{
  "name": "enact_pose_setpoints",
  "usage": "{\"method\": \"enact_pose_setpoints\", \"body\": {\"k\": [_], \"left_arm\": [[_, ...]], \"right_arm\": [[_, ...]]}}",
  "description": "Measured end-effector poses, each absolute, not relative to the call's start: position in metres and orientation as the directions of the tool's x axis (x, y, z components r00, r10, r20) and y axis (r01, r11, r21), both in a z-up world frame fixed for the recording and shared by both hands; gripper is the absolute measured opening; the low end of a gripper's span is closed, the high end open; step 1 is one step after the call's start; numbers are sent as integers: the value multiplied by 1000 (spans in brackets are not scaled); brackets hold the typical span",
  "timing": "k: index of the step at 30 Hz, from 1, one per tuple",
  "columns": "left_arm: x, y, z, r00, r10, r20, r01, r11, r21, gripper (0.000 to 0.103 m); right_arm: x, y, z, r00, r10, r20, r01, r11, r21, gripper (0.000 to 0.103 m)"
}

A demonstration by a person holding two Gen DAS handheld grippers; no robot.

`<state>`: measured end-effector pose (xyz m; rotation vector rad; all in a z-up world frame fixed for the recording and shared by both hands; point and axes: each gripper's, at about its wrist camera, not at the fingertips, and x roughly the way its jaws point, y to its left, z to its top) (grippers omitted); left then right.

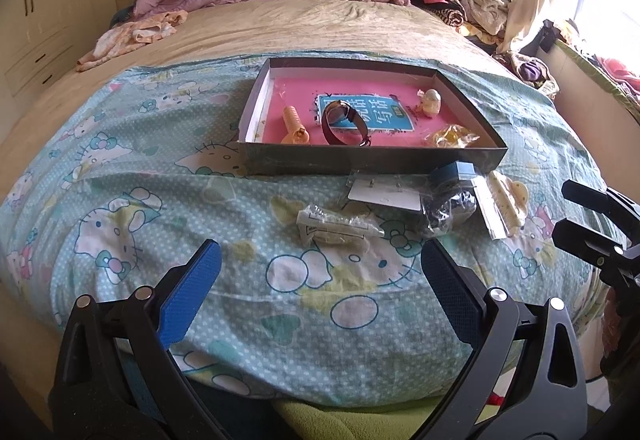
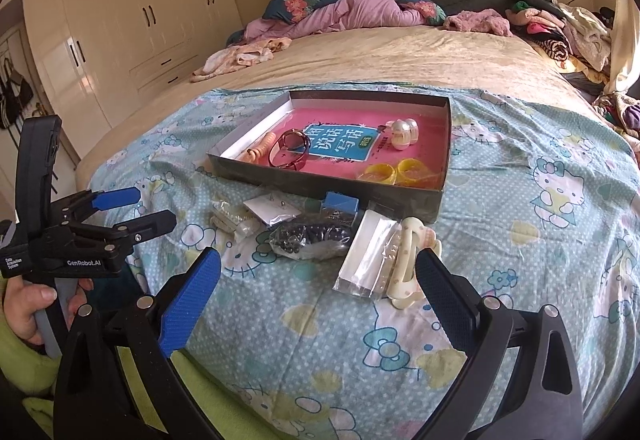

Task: Organize jewelry
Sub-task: 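Withdraw both open tools from the box back over the bed, then grasp the clear bag with white item with the left tool while the right tool grasps the blue cube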

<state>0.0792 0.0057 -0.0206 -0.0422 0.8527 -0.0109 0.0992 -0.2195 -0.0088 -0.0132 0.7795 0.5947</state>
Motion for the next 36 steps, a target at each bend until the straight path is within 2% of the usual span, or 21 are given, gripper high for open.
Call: {"method": "enact_pose_setpoints", "body": {"k": [8, 18, 21, 24, 36], "left_arm": [[84, 6, -38, 614, -18, -789, -14, 999, -33, 93], [97, 5, -58, 583, -1, -813, -13, 1000, -11, 93], [100, 6, -60, 585, -9, -811, -15, 1000, -22, 93], [103, 7, -62, 585, -14, -811, -18, 999, -31, 93], [121, 14, -70, 578, -27, -816, -37, 998, -59, 93]], "right_arm": [[104, -215, -20, 533, 511, -674, -518, 827, 217, 96], [129, -198, -36, 506, 521, -687, -531, 816, 227, 74], [141, -194, -42, 509, 510, -694, -524, 823, 221, 65], [154, -191, -49, 498, 502, -707, -515, 827, 225, 51], [183, -179, -64, 493, 480, -726, -501, 839, 214, 37]]}}
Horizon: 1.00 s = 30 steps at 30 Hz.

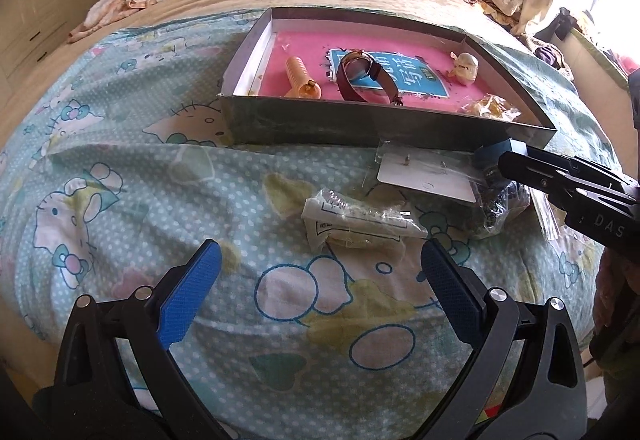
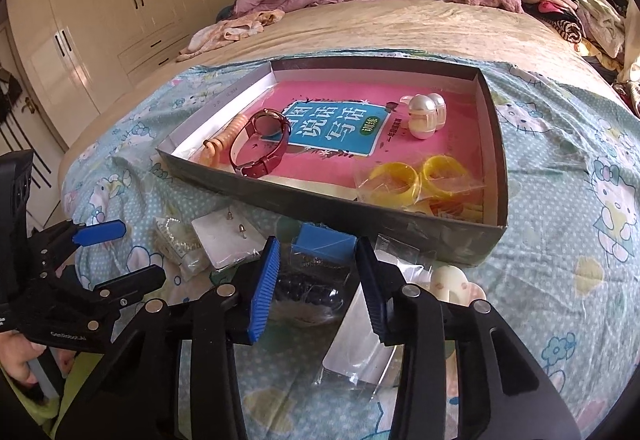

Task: Organize jewelry
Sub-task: 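Grasp the clear bag with white item with the left tool while the right tool grasps the blue cube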

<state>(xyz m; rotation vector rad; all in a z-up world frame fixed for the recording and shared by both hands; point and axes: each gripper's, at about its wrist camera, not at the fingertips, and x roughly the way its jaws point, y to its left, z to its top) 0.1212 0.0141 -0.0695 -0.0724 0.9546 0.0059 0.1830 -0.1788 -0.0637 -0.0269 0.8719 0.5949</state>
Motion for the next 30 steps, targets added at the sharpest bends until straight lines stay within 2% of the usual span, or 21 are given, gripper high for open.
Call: {"method": "enact_pose_setpoints", "body": {"k": [15, 22, 24, 26, 27, 30], "left_arm": [[144, 11, -84, 557, -58, -828, -3, 997, -72, 93], [152, -2, -90, 556, -53, -829, 42, 998, -36, 92], [151, -7, -92, 559, -37, -828, 53, 999, -9, 80], [149, -9, -90, 569, -38, -821, 65, 998, -2, 61], [148, -10, -89, 574, -42, -818, 70, 998, -3, 56], [144, -8, -85, 582, -51, -812, 67, 998, -14, 53]], "right_arm": [[193, -182, -71, 489, 519, -701, -490, 828, 272, 34], [188, -189, -62, 509, 529, -680, -490, 827, 277, 34], [187, -190, -60, 514, 532, -673, -489, 826, 279, 34], [186, -191, -57, 520, 533, -668, -490, 826, 278, 34], [185, -192, -56, 523, 533, -665, -491, 826, 276, 34], [182, -194, -53, 527, 537, -658, -492, 825, 279, 34]]}}
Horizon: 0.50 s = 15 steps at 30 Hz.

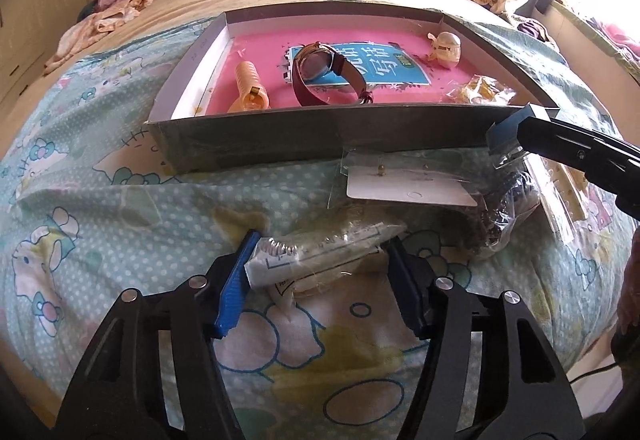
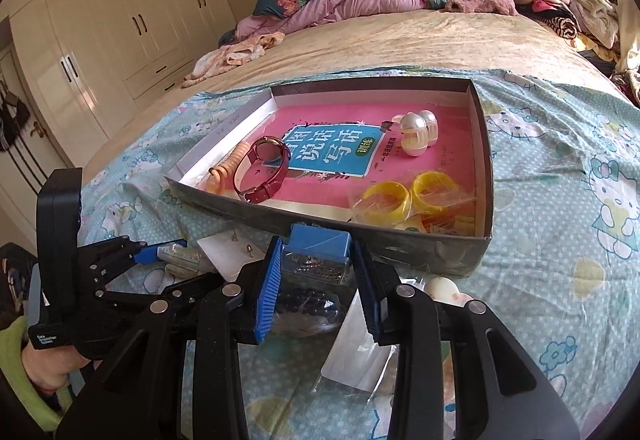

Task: Organize jewelry
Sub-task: 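Grasp the clear bag with white item with the left tool while the right tool grasps the blue cube, then carry the clear bag with the left tool while the right tool carries the blue cube into the box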

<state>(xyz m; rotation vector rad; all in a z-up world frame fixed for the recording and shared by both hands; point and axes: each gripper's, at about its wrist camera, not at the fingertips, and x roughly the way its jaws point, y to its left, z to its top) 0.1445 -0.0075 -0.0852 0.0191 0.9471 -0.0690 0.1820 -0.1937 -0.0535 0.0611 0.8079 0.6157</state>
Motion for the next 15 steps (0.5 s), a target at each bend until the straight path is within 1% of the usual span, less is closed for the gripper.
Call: {"method": "enact_pose_setpoints", "body": {"k": [6, 15], "left_arm": [[132, 1, -71, 600, -91, -795, 57, 996, -71, 52], [120, 10, -52, 614, -101, -783, 46, 995, -93, 52]], "right_arm": [[176, -198, -45, 530, 553, -643, -502, 816, 288, 34], [173, -205, -27, 551, 573, -606, -513, 806, 295, 34]]}}
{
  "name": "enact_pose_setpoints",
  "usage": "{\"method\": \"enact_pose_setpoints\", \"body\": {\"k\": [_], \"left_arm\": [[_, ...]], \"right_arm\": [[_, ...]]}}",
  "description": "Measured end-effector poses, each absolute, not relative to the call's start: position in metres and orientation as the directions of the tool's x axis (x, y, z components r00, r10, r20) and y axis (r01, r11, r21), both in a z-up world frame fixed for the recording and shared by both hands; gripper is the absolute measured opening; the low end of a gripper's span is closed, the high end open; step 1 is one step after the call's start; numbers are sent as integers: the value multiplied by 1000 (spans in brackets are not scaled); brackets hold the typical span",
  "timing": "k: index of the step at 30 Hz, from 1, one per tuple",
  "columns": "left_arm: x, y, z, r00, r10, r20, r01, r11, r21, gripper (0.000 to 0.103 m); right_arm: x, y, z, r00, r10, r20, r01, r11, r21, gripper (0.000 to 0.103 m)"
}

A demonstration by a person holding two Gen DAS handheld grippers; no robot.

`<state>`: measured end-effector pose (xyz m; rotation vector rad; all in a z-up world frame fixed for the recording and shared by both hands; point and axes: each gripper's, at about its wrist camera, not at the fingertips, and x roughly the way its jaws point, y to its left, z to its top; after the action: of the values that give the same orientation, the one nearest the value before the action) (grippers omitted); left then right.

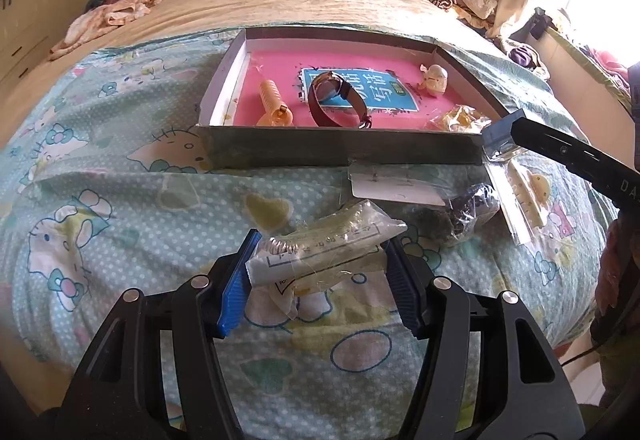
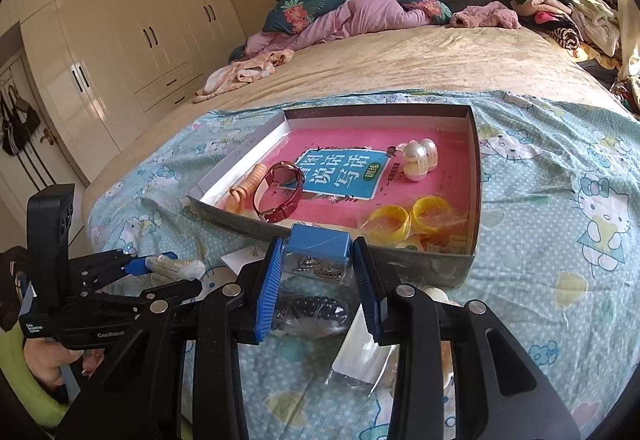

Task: Organize jewelry
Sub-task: 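Carry the clear bag with the left tool while the right tool carries the blue cube into the box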

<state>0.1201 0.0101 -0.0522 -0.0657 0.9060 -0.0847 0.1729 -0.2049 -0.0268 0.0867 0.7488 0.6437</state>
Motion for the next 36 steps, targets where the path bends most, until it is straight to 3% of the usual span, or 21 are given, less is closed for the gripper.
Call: {"method": "enact_pose_setpoints", "body": {"k": [19, 36], "left_arm": [[167, 6, -9, 677, -90, -731, 59, 996, -69, 52], [200, -20, -9, 683, -117, -721, 95, 993, -71, 52]], "right_arm": [[204, -215, 2, 614, 574, -543, -514, 812, 277, 34], [228, -238, 0, 669, 514, -537, -453, 855, 254, 34]]}}
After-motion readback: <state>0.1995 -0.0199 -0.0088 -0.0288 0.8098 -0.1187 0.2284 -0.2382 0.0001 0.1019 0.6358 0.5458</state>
